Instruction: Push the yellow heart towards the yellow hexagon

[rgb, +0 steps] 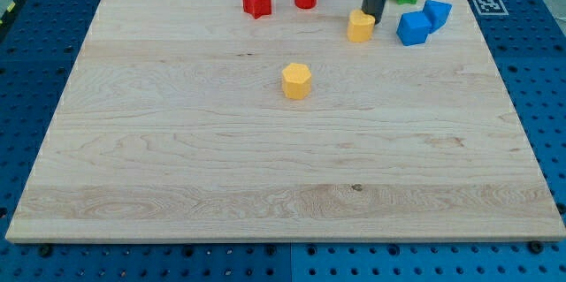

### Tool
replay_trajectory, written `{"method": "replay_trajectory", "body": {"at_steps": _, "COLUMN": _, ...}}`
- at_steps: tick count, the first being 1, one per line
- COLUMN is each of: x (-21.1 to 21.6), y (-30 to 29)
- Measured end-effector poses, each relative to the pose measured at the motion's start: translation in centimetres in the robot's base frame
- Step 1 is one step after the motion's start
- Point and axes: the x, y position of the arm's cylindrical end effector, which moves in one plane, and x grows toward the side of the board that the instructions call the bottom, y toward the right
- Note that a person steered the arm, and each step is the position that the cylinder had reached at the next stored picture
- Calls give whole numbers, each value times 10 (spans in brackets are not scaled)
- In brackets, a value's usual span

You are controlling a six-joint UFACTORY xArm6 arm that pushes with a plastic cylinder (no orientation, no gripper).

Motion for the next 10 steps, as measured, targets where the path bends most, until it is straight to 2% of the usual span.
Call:
{"method": "replay_trajectory", "body": {"at_steps": 1, "x": 27, "y": -2}}
{"method": "replay_trajectory", "body": {"at_steps": 2, "x": 31, "y": -2}}
{"method": "replay_trajectory", "body": {"at_steps": 3, "x": 31, "y": -3}}
{"method": "replay_trajectory", "body": {"at_steps": 5, "x": 5, "y": -36}}
{"method": "replay_trajectory", "body": {"at_steps": 6, "x": 31, "y": -55}}
{"method": "replay_trajectory", "body": {"at_steps": 9, "x": 40, "y": -61}}
{"method": "replay_trajectory", "body": {"at_steps": 10, "x": 61, "y": -63}}
